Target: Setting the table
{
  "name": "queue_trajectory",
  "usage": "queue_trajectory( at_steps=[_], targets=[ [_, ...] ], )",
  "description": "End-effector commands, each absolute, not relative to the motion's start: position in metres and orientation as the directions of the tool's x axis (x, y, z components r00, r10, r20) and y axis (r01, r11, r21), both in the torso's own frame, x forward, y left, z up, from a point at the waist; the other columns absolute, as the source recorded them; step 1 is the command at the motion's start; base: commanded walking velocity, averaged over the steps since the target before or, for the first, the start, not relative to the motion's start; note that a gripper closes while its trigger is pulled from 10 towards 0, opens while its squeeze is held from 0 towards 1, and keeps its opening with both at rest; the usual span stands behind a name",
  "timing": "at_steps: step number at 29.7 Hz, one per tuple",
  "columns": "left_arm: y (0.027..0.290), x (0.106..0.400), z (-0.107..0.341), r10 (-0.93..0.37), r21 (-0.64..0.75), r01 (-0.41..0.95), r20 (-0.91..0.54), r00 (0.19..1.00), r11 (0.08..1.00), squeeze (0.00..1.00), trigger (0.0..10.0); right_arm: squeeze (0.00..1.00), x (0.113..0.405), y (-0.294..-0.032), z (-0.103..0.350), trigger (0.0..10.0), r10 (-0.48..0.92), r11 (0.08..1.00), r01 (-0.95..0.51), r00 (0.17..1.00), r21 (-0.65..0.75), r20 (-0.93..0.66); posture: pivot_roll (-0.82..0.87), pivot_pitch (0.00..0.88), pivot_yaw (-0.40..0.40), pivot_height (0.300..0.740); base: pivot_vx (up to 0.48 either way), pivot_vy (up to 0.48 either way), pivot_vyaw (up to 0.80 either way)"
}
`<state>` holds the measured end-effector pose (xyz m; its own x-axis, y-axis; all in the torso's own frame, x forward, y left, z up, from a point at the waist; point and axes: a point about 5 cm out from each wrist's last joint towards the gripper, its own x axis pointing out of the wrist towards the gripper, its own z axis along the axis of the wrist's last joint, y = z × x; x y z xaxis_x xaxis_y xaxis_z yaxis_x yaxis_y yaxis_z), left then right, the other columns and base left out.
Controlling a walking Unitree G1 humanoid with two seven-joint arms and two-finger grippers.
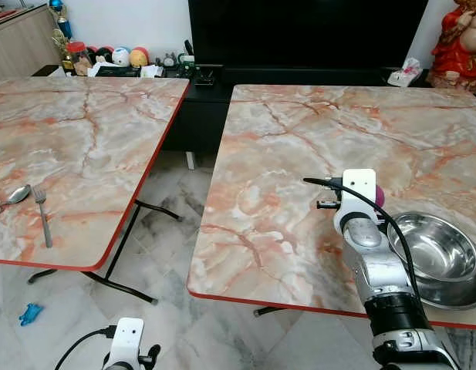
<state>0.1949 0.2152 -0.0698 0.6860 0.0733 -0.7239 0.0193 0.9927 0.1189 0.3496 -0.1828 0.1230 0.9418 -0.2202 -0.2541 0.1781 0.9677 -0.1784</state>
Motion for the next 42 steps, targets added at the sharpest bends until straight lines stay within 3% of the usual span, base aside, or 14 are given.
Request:
queue_trajectory(
  at_steps=[1,14,15,16,17,35,36,37,38,39,40,42],
  targets=[
    [0.2160,0.1910,-0.0720,0.075,0.118,0.017,-0.736,0.673,0.993,0.00,10.0,0.71,0.3535,-0.1791,0.1289,10.0,-0.207,0.972,0.171,0.949,-0.162,-0.239,0.05,0.006,0.032,0.740,0.000,0.000,0.00],
    [0.2167,0.1901,-0.0723,0.078,0.120,0.017,-0.737,0.671,0.993,0.00,10.0,0.66,0.3534,-0.1793,0.1288,10.0,-0.214,0.970,0.176,0.947,-0.168,-0.240,0.06,0.007,0.032,0.740,0.000,0.000,0.00],
    [0.2167,0.1900,-0.0723,0.077,0.120,0.017,-0.737,0.671,0.993,0.00,10.0,0.30,0.3535,-0.1794,0.1289,10.0,-0.215,0.969,0.177,0.947,-0.170,-0.239,0.06,0.007,0.031,0.740,0.000,0.000,0.00],
    [0.2166,0.1900,-0.0724,0.077,0.120,0.018,-0.738,0.671,0.993,0.00,10.0,0.30,0.3536,-0.1796,0.1291,10.0,-0.216,0.969,0.178,0.947,-0.172,-0.239,0.06,0.007,0.031,0.740,0.000,0.000,0.00],
    [0.2166,0.1899,-0.0724,0.077,0.120,0.018,-0.738,0.671,0.993,0.00,10.0,0.00,0.3537,-0.1798,0.1290,10.0,-0.218,0.968,0.179,0.946,-0.175,-0.238,0.06,0.007,0.031,0.740,0.000,0.000,0.00],
    [0.2158,0.1890,-0.0733,0.072,0.117,0.024,-0.744,0.664,0.993,0.00,10.0,0.00,0.3541,-0.1816,0.1291,10.0,-0.234,0.964,0.195,0.945,-0.182,-0.228,0.06,0.007,0.031,0.740,0.000,0.000,0.00],
    [0.2163,0.1883,-0.0735,0.077,0.121,0.021,-0.744,0.664,0.992,0.00,10.0,1.00,0.3536,-0.1778,0.1260,10.0,-0.209,0.968,0.166,0.948,-0.189,-0.239,0.06,0.007,0.029,0.740,0.000,0.000,0.00],
    [0.2166,0.1882,-0.0735,0.079,0.122,0.020,-0.744,0.663,0.992,0.00,10.0,1.00,0.3535,-0.1772,0.1257,10.0,-0.212,0.967,0.168,0.947,-0.193,-0.240,0.06,0.007,0.029,0.740,0.000,0.000,0.00],
    [0.2168,0.1881,-0.0735,0.079,0.123,0.019,-0.744,0.663,0.992,0.00,10.0,0.91,0.3535,-0.1773,0.1257,10.0,-0.216,0.966,0.171,0.947,-0.194,-0.239,0.06,0.007,0.029,0.740,0.000,0.000,0.00],
    [0.2168,0.1881,-0.0735,0.079,0.123,0.019,-0.744,0.663,0.992,0.00,10.0,0.91,0.3536,-0.1774,0.1258,10.0,-0.217,0.966,0.173,0.946,-0.194,-0.239,0.06,0.007,0.029,0.740,0.000,0.000,0.00],
    [0.2169,0.1880,-0.0735,0.080,0.124,0.019,-0.744,0.663,0.992,0.00,10.0,0.00,0.3537,-0.1776,0.1258,10.0,-0.220,0.965,0.175,0.946,-0.194,-0.238,0.06,0.006,0.029,0.740,0.000,0.000,0.00],
    [0.2169,0.1880,-0.0735,0.080,0.124,0.019,-0.744,0.663,0.992,0.00,10.0,0.00,0.3541,-0.1780,0.1257,10.0,-0.223,0.964,0.178,0.946,-0.197,-0.236,0.06,0.006,0.028,0.740,0.000,0.000,0.00]
  ],
)
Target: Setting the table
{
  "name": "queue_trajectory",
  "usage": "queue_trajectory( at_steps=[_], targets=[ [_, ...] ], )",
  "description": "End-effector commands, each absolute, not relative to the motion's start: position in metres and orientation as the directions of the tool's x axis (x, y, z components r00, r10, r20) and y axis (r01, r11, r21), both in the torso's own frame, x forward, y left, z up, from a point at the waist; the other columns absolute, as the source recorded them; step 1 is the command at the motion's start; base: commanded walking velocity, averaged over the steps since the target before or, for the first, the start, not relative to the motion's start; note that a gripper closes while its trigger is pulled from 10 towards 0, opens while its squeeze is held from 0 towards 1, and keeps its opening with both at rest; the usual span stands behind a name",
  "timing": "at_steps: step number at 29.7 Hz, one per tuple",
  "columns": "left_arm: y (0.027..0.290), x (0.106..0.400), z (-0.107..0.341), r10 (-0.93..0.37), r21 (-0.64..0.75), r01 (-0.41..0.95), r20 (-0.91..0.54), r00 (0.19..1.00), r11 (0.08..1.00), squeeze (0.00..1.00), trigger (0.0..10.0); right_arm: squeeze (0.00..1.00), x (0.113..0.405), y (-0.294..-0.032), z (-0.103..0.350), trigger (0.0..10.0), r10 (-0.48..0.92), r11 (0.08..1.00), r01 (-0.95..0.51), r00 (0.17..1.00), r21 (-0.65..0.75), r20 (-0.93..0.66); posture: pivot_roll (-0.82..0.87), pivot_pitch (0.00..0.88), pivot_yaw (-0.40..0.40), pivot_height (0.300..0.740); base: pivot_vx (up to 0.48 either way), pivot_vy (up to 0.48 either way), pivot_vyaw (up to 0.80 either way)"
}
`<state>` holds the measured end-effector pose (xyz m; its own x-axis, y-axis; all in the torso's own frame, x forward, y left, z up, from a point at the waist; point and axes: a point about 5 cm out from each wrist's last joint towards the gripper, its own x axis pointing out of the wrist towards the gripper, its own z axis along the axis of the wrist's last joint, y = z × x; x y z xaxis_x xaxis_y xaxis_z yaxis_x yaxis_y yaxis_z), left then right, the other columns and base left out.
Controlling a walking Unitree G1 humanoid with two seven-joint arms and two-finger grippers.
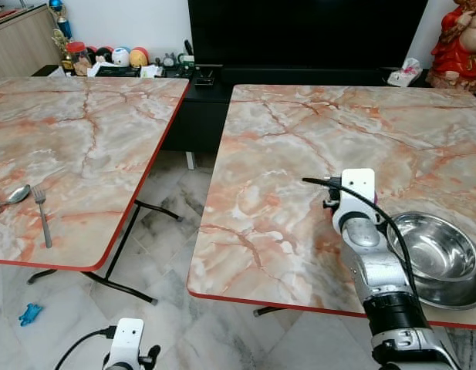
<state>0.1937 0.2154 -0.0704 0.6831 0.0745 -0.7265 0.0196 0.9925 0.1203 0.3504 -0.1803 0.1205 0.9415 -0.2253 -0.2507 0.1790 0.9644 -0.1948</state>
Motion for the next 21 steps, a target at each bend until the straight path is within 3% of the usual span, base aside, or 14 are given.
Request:
queue_trajectory(
  at_steps=[1,11,21],
  targets=[
    [0.217,0.188,-0.073,0.080,0.124,0.019,-0.744,0.663,0.992,0.00,10.0,0.00,0.354,-0.178,0.126,10.0,-0.224,0.964,0.179,0.946,-0.197,-0.235,0.06,0.006,0.028,0.740,0.000,0.000,0.00],
    [0.216,0.188,-0.074,0.077,0.121,0.021,-0.745,0.663,0.992,0.00,10.0,0.00,0.356,-0.182,0.138,10.0,-0.262,0.945,0.226,0.956,-0.235,-0.134,0.06,0.005,0.027,0.740,0.000,0.000,0.00],
    [0.215,0.188,-0.074,0.075,0.120,0.023,-0.745,0.663,0.993,0.00,10.0,0.00,0.357,-0.181,0.136,10.0,-0.259,0.947,0.222,0.956,-0.234,-0.141,0.06,0.006,0.027,0.740,0.000,0.000,0.00]
  ],
)
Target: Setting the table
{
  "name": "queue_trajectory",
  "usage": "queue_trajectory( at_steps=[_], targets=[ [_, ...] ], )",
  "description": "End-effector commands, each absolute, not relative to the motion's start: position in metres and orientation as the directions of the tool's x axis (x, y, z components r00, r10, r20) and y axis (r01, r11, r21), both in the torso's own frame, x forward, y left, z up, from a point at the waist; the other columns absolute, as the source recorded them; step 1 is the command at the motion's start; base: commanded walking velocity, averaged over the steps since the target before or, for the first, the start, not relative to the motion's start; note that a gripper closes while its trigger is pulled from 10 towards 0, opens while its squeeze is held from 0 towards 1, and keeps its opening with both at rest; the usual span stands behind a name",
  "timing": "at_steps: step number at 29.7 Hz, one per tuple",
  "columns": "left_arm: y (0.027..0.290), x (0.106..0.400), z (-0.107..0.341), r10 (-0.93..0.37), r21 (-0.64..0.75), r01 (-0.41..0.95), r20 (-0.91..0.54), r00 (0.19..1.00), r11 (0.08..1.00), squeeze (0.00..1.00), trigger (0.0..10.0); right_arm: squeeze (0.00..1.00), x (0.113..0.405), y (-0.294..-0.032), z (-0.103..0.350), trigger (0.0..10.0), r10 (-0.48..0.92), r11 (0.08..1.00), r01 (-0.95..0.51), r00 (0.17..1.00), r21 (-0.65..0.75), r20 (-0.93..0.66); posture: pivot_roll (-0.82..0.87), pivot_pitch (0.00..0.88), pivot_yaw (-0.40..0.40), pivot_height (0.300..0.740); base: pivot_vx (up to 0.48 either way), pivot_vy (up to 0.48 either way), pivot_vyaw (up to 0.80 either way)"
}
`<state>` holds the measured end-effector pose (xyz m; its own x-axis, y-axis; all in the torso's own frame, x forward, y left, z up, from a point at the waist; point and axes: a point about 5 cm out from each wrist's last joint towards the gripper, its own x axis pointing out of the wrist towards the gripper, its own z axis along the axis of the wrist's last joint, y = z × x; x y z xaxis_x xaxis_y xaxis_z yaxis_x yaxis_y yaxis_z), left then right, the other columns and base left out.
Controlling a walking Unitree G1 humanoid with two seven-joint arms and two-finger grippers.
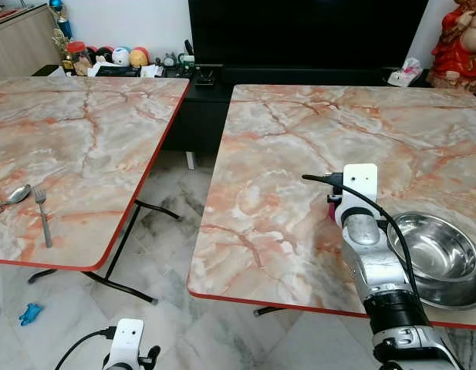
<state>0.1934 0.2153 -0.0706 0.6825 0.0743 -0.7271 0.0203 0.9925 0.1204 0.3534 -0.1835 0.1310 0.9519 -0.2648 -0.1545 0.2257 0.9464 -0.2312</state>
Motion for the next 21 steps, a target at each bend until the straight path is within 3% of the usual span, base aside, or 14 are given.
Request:
queue_trajectory(
  at_steps=[1,9,21],
  targets=[
    [0.215,0.188,-0.074,0.074,0.120,0.023,-0.745,0.663,0.993,0.00,10.0,0.00,0.356,-0.181,0.135,10.0,-0.259,0.946,0.222,0.956,-0.234,-0.141,0.06,0.006,0.026,0.740,0.000,0.000,0.00],
    [0.215,0.188,-0.074,0.074,0.120,0.025,-0.745,0.663,0.992,0.00,10.0,0.00,0.357,-0.179,0.140,10.0,-0.252,0.951,0.228,0.963,-0.211,-0.097,0.06,0.004,0.026,0.740,0.000,0.000,0.00],
    [0.221,0.191,-0.070,0.104,0.139,-0.005,-0.717,0.690,0.990,0.00,10.0,0.00,0.332,-0.171,0.154,10.0,-0.238,0.962,0.256,0.955,-0.090,0.177,0.05,0.000,0.025,0.740,0.000,0.000,0.00]
  ],
)
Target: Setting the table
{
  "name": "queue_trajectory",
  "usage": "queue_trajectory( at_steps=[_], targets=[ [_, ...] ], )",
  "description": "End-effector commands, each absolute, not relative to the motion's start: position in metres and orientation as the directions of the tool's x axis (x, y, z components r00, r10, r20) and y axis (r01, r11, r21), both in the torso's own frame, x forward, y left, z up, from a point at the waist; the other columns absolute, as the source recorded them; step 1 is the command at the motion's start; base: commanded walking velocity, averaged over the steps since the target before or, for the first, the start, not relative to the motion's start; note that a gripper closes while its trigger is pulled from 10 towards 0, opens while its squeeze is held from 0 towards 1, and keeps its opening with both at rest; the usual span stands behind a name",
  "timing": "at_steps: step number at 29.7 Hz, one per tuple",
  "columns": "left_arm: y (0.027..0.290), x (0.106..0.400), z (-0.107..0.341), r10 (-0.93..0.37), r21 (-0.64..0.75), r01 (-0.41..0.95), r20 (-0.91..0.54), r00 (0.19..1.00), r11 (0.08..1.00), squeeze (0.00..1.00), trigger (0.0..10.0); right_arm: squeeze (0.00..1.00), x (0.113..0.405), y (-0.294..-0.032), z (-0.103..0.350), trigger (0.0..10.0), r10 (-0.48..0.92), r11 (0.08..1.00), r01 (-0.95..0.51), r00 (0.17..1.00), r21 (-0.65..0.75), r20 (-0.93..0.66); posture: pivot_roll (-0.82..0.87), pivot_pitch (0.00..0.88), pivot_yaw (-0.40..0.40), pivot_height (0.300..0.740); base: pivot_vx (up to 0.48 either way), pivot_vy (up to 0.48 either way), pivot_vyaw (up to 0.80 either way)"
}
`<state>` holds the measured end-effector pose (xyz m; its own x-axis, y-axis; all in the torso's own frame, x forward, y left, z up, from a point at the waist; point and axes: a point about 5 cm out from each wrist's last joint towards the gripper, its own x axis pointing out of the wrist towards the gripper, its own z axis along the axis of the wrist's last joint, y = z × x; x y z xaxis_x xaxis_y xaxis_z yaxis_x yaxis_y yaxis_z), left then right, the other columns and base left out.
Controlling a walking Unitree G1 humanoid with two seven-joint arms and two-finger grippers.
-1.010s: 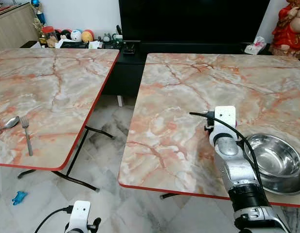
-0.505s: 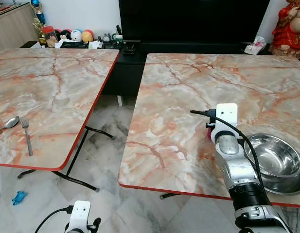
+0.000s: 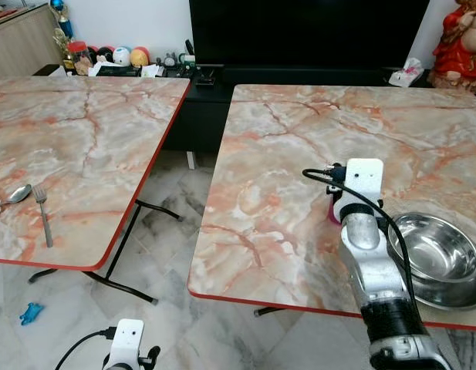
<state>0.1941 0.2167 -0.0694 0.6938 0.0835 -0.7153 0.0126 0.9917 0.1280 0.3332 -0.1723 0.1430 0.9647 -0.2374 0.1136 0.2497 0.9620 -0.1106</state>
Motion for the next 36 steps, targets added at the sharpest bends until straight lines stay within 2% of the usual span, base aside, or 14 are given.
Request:
queue_trajectory(
  at_steps=[1,5,16,20,36],
  targets=[
    [0.222,0.191,-0.070,0.103,0.140,-0.003,-0.715,0.691,0.990,0.00,10.0,0.00,0.330,-0.170,0.155,10.0,-0.233,0.964,0.252,0.953,-0.084,0.194,0.05,0.000,0.025,0.740,0.000,0.000,0.00],
    [0.225,0.192,-0.069,0.108,0.151,0.002,-0.713,0.693,0.989,0.00,10.0,0.00,0.313,-0.167,0.152,10.0,-0.232,0.968,0.250,0.937,-0.036,0.259,0.06,0.000,0.023,0.740,0.000,0.000,0.00],
    [0.228,0.190,-0.069,0.109,0.149,-0.002,-0.718,0.687,0.989,0.00,10.0,0.00,0.291,-0.169,0.142,10.0,-0.240,0.966,0.257,0.929,-0.023,0.281,0.06,0.000,0.019,0.740,0.000,0.000,0.00],
    [0.228,0.190,-0.069,0.110,0.147,-0.005,-0.719,0.686,0.989,0.00,10.0,0.00,0.290,-0.170,0.140,10.0,-0.247,0.964,0.264,0.930,-0.025,0.274,0.05,0.000,0.019,0.740,0.000,0.000,0.00],
    [0.222,0.198,-0.067,0.103,0.137,-0.008,-0.712,0.695,0.991,0.00,10.0,0.00,0.301,-0.162,0.154,10.0,-0.206,0.975,0.223,0.929,-0.018,0.308,0.07,0.000,0.021,0.740,0.000,0.291,0.00]
  ],
)
